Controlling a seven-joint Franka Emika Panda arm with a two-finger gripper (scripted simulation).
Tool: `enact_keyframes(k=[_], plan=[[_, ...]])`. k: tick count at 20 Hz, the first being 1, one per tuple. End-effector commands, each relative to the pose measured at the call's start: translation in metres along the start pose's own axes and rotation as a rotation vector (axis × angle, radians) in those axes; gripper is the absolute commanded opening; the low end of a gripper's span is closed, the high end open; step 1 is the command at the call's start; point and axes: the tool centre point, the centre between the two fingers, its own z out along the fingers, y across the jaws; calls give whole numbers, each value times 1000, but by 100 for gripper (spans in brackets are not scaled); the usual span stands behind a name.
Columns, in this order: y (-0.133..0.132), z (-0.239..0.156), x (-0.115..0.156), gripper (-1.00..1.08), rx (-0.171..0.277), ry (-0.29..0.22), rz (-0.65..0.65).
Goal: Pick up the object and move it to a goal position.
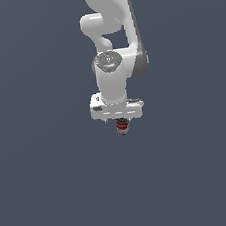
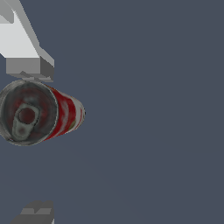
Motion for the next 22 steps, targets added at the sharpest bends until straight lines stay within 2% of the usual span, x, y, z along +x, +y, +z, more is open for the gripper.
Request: enact_keyframes(k=[1, 13, 22], plan=[[-2, 2, -4, 100, -3, 3, 37], [-15, 13, -28, 100, -19, 27, 275], [-20, 18, -39, 100, -22, 38, 373]])
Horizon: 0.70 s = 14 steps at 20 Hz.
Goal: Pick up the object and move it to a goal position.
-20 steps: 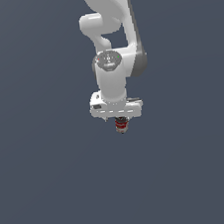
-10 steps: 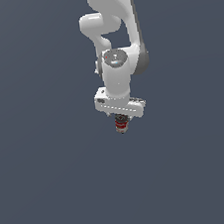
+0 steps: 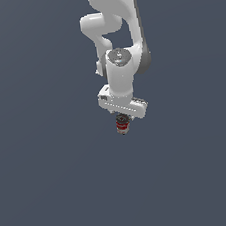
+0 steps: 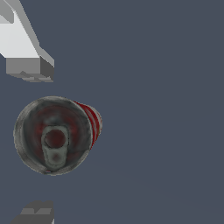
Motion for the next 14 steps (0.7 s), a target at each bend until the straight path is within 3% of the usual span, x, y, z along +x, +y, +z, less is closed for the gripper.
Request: enact_keyframes(k=[1, 14], plan=[[0, 1, -2, 100, 0, 2, 18], [0, 22, -4, 100, -1, 3, 25]])
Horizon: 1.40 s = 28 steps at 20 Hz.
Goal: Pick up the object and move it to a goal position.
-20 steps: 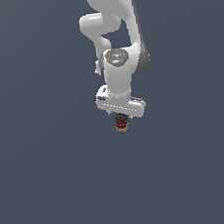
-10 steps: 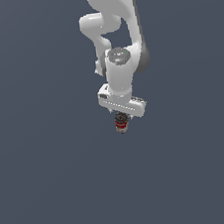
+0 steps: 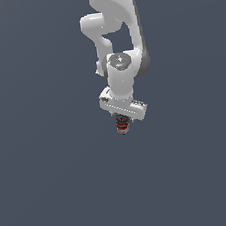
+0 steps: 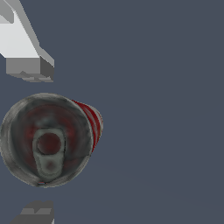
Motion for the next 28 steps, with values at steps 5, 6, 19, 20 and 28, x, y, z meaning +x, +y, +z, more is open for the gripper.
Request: enact_keyframes(k=[5, 6, 19, 20, 28], plan=[[1, 29, -1, 100, -1, 0, 3], [1, 32, -1, 100, -1, 0, 3], [0, 36, 0, -100, -1, 0, 3], [0, 36, 0, -100, -1, 0, 3], [-4, 34, 7, -100, 0, 0, 2]])
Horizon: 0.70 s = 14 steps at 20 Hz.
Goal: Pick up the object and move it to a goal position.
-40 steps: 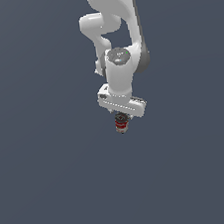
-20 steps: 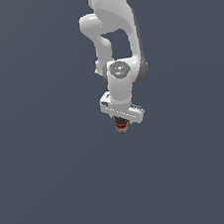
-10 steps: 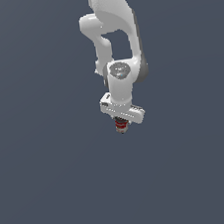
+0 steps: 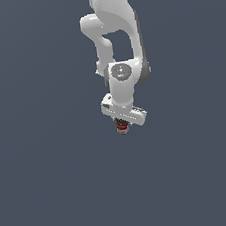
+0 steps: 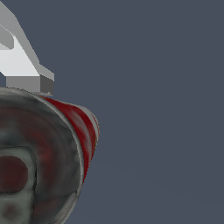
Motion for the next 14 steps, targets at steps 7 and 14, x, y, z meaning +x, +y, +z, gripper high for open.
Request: enact_keyframes(k=[7, 14], plan=[[-12, -3, 28, -100, 1, 3, 3], [-30, -6, 64, -100, 1, 3, 3]])
